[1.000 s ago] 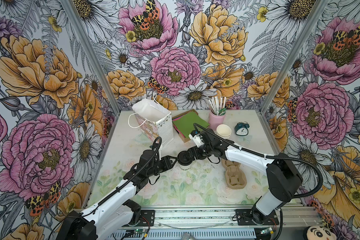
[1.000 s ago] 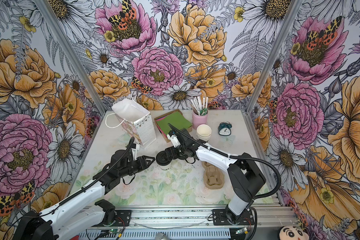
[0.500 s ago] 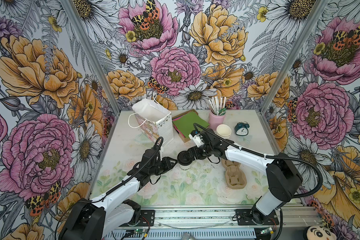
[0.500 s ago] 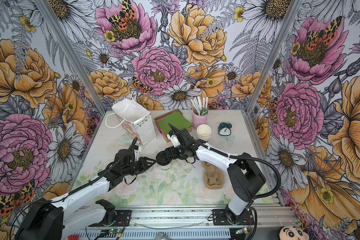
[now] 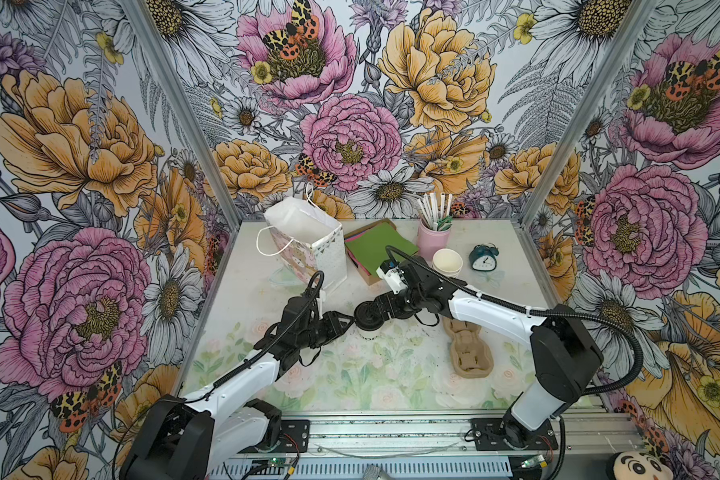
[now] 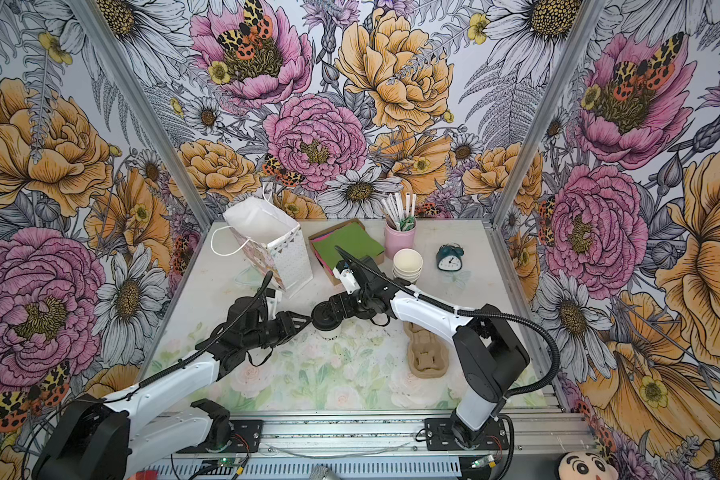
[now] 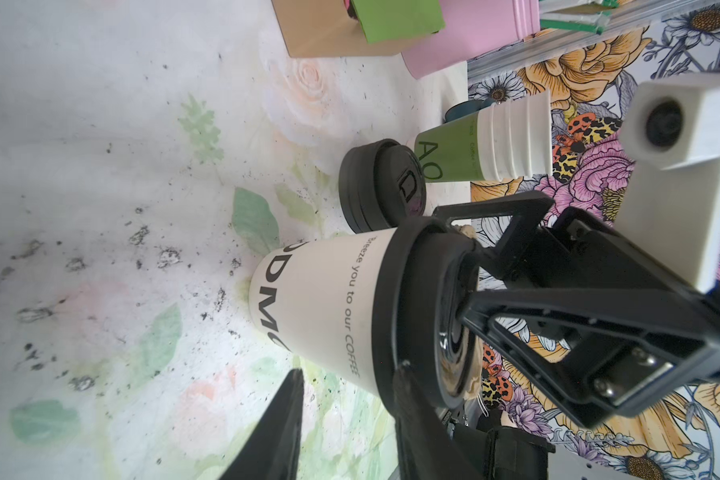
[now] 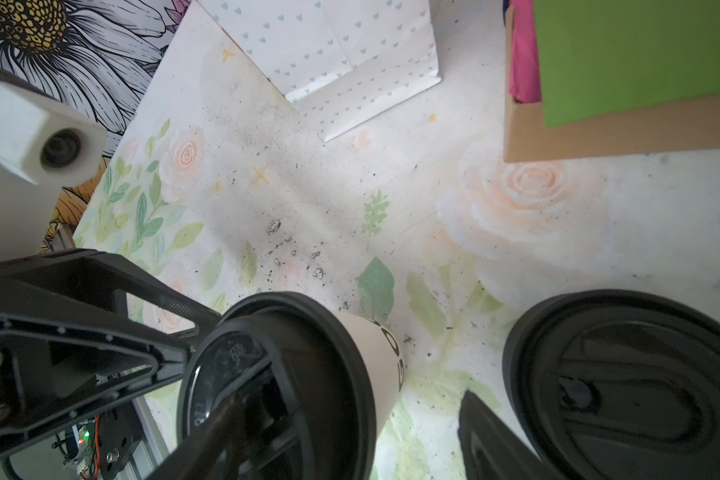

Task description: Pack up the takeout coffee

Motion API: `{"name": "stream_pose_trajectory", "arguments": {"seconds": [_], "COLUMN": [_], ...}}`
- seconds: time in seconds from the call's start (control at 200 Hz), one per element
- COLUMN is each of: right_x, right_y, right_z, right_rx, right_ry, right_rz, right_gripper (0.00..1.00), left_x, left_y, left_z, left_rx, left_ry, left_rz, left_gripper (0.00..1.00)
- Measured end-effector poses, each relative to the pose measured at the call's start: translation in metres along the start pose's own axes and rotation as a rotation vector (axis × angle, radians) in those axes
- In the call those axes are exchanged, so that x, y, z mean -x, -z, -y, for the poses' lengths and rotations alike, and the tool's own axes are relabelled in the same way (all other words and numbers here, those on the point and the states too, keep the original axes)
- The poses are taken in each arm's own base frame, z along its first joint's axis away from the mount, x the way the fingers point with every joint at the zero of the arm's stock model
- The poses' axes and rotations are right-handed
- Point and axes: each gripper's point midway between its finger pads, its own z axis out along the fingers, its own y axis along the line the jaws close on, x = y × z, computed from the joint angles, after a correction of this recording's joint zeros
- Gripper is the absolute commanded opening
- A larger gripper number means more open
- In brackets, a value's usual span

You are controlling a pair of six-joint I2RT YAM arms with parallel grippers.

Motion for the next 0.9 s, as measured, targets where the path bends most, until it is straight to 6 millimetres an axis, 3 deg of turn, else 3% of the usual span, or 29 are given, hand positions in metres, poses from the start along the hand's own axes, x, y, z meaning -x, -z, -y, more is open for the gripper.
{"name": "stream_pose_trajectory", "arguments": {"seconds": [0.215,0.525,0.9], "right_x": [0.0,0.001,0.002], "right_y": [0.0,-0.001,-0.002], "right_z": [0.0,0.0,0.004], "right_rx": [0.001,0.004,-0.003], "right_ry": [0.003,0.007,0.003], "right_rz": [-0.001,-0.001,0.01], "right_gripper": [0.81,0.81,0.81], "left_x": [0.003,0.005,0.01], "left_y": [-0.005,-0.009,-0.021], "left_z": [0.001,0.004,0.005], "left_rx": [0.0,-0.005,0.03], "left_ry": [0.001,-0.025,-0.085], "left_rz": [-0.007,-0.013,0.025], "left_gripper": [0.38,0.26,0.25]}}
